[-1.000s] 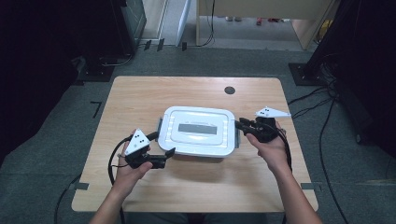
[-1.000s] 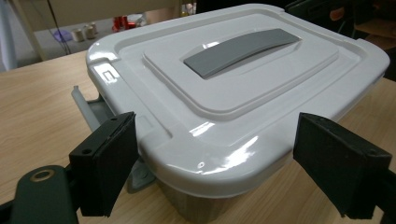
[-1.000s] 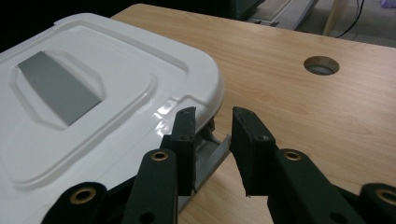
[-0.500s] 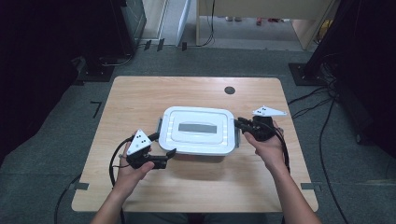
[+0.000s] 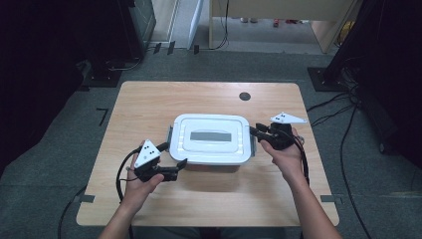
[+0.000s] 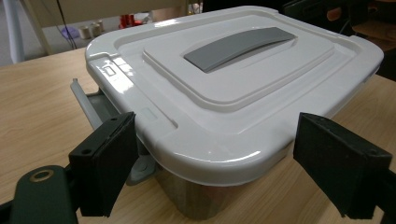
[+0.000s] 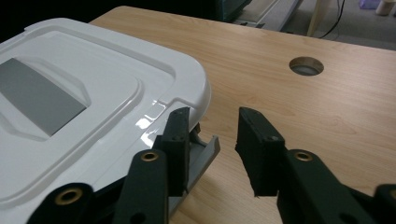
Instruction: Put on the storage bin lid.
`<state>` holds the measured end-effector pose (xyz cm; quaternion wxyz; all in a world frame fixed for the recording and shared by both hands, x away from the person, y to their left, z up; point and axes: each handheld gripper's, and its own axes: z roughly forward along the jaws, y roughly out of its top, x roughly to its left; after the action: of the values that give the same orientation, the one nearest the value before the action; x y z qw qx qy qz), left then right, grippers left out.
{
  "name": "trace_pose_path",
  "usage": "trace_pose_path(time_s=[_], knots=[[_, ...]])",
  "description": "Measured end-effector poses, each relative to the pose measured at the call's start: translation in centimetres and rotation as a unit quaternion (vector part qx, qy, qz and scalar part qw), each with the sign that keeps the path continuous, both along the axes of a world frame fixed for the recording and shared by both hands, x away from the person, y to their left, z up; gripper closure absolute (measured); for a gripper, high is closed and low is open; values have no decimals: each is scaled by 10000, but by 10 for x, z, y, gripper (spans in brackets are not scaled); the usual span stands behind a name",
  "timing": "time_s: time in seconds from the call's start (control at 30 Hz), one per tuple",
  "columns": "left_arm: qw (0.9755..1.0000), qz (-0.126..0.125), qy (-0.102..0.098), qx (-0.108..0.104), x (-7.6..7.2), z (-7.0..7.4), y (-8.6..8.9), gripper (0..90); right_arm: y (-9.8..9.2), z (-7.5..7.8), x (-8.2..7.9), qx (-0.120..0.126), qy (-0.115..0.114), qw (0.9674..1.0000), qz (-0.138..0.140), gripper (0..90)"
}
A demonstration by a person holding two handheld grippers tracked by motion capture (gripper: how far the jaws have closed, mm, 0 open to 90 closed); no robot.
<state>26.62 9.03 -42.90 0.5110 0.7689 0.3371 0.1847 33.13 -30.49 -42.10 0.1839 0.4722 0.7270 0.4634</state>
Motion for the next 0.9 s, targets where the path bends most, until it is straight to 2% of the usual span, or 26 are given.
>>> trace_pose_path(time_s=[0.07,0.1,0.23,0.27,0.3,0.37,0.4,0.5,0.9], knots=[[10000,66,-35,4,-2,1,2,136,-2,1,-2,38,-37,10000,-12,527],[9999,94,-42,-17,-3,2,3,133,-2,1,-2,-18,-66,10000,-64,468],[9997,196,-8,-157,-6,4,11,130,-6,5,-5,-42,-83,9997,-219,170],[9995,234,5,-191,-7,4,14,130,-8,5,-6,-15,-66,9997,-231,125],[9994,278,4,-200,-8,4,16,130,-8,6,-8,-36,-76,9997,-219,116],[9991,362,15,-215,-10,5,21,130,-8,6,-11,-275,-131,9989,-362,112],[9990,398,7,-217,-11,5,24,130,-9,7,-13,-318,-138,9985,-414,111],[9987,467,-16,-207,-14,4,31,130,-13,8,-18,-313,-151,9986,-387,94],[9965,825,-29,-141,-30,-3,61,131,-29,14,-43,-388,-299,9971,-580,95]])
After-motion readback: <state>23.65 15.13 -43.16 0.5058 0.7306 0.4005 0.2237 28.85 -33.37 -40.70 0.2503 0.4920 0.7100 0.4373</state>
